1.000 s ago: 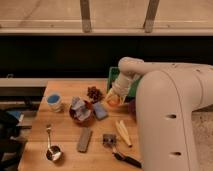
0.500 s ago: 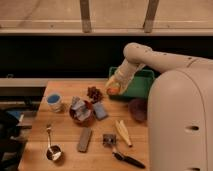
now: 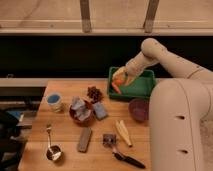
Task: Place apple in tray
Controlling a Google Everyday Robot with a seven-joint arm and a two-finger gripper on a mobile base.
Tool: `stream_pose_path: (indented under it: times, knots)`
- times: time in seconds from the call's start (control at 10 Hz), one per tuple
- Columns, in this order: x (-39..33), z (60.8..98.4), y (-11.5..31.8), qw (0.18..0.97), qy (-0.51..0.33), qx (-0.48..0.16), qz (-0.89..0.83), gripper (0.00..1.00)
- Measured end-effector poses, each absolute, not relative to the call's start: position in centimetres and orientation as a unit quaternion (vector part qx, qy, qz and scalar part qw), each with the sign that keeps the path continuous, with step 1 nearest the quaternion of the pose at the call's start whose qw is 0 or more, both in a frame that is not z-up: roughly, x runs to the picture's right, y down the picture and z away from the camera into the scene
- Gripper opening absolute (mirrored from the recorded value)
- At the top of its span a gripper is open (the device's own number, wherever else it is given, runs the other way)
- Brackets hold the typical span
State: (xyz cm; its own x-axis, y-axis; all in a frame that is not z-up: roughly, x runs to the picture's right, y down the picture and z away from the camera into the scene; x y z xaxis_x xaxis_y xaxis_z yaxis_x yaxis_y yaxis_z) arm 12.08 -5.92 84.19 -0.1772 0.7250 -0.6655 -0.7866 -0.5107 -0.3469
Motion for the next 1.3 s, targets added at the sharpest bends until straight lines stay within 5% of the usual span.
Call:
stream_pose_path:
  times: [0.6, 0.9, 1.3]
  knots:
    - [13.6, 85.2, -6.6, 0.474, 0.007, -0.426, 0.77, 0.0]
    - [15.1, 86.3, -5.9, 0.476, -0.044, -0.364, 0.799, 0.0]
    - [16.1, 88.1, -5.5, 0.456, -0.056, -0.371, 0.807, 0.0]
